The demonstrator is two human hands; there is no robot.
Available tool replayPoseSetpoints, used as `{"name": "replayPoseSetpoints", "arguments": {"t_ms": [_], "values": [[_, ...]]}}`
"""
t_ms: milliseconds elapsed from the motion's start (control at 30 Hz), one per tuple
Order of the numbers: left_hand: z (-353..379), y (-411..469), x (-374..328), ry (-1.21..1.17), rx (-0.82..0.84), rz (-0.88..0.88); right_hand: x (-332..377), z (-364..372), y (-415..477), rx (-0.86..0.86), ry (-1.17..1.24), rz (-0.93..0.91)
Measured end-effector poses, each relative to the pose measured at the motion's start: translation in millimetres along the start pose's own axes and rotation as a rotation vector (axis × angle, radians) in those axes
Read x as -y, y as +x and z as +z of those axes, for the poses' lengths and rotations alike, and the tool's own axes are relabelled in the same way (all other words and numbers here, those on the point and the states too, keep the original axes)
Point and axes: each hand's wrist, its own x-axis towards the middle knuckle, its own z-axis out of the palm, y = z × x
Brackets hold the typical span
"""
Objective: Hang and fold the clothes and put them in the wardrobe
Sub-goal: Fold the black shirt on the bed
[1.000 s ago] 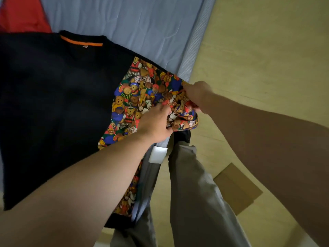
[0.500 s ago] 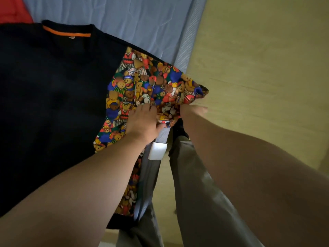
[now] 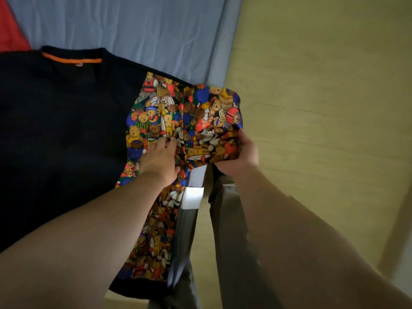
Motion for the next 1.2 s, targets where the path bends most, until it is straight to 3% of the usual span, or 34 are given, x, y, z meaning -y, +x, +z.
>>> {"name": "replayPoseSetpoints", "arguments": {"t_ms": [133, 267, 400, 500, 567, 633, 700, 767, 833, 867, 933, 1067, 1200], "values": [[-4, 8, -3, 0.012, 0.121, -0.045, 2, -11, -19, 0.262, 0.206, -0.083], [-10, 18, -1, 0.033, 0.182, -0.032, 11, -14, -28, 0.355, 0.335, -0.154], [-12, 20, 7, -0.046, 0.257, -0.035, 15, 3, -35, 0.294, 0.214, -0.213], [-25, 17, 12, -0.371, 0.265, -0.114, 7, 30, -45, 0.191, 0.046, -0.334], [-42, 13, 16, -0.764, 0.113, -0.193, -9, 52, -51, 0.067, -0.144, -0.45], [-62, 5, 25, -1.135, -0.068, -0.277, -35, 72, -56, -0.098, -0.484, -0.711], [-82, -7, 41, -1.39, -0.224, -0.333, -74, 85, -57, -0.065, -0.984, -1.141], [-94, -20, 62, -1.604, -0.36, -0.367, -118, 88, -52, 0.023, -1.636, -1.357], [-94, -33, 89, -1.717, -0.503, -0.434, -158, 86, -41, 0.135, -2.344, -1.303], [-90, -38, 104, -1.704, -0.585, -0.497, -174, 84, -36, 0.274, -2.606, -1.221], [-74, -47, 132, -1.602, -0.716, -0.679, -193, 81, -22, 0.541, -2.934, -0.972], [-33, -66, 176, -1.531, -0.732, -1.051, -206, 79, 6, 0.62, -3.071, -0.485], [-13, -78, 187, -1.768, -0.558, -1.026, -210, 70, 17, 0.555, -3.039, -0.36]]}}
